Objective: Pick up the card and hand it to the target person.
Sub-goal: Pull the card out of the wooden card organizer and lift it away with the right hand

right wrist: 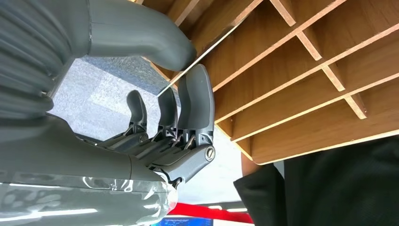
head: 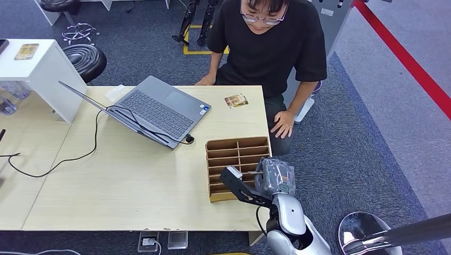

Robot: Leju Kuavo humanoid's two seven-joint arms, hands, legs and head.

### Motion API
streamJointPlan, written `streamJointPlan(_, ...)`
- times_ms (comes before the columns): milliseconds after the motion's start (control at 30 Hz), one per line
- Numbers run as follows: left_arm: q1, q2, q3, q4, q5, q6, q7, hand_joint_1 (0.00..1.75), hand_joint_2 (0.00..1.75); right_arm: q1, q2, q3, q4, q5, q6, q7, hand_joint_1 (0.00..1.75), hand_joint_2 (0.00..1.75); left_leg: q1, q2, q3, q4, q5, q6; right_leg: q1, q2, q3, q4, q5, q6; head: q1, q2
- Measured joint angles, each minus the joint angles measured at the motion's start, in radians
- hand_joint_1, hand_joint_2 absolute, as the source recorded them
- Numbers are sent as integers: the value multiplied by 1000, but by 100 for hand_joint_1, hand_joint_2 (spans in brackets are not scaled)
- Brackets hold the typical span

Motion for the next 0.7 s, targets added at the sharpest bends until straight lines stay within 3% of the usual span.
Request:
streamJointPlan(200, 0, 0, 0, 0, 0, 0, 0, 0, 0, 0, 0, 0, 0, 1, -1, 0, 123, 175, 0, 0, 0, 0, 0, 0, 0, 0, 0, 0, 0, 0, 0, 0)
streamJointPlan(300, 0, 0, 0, 0, 0, 0, 1, 0, 0, 0, 0, 0, 0, -1, -2, 0, 133, 175, 0, 0, 0, 0, 0, 0, 0, 0, 0, 0, 0, 0, 0, 0)
streamJointPlan(467, 0, 0, 0, 0, 0, 0, 1, 0, 0, 0, 0, 0, -1, -8, -4, 0, 166, 175, 0, 0, 0, 0, 0, 0, 0, 0, 0, 0, 0, 0, 0, 0)
streamJointPlan(700, 0, 0, 0, 0, -2, 0, 1, 0, 0, -2, 2, 0, -3, -17, -14, 0, 173, 175, 0, 0, 0, 0, 0, 0, 0, 0, 0, 0, 0, 0, 0, 0)
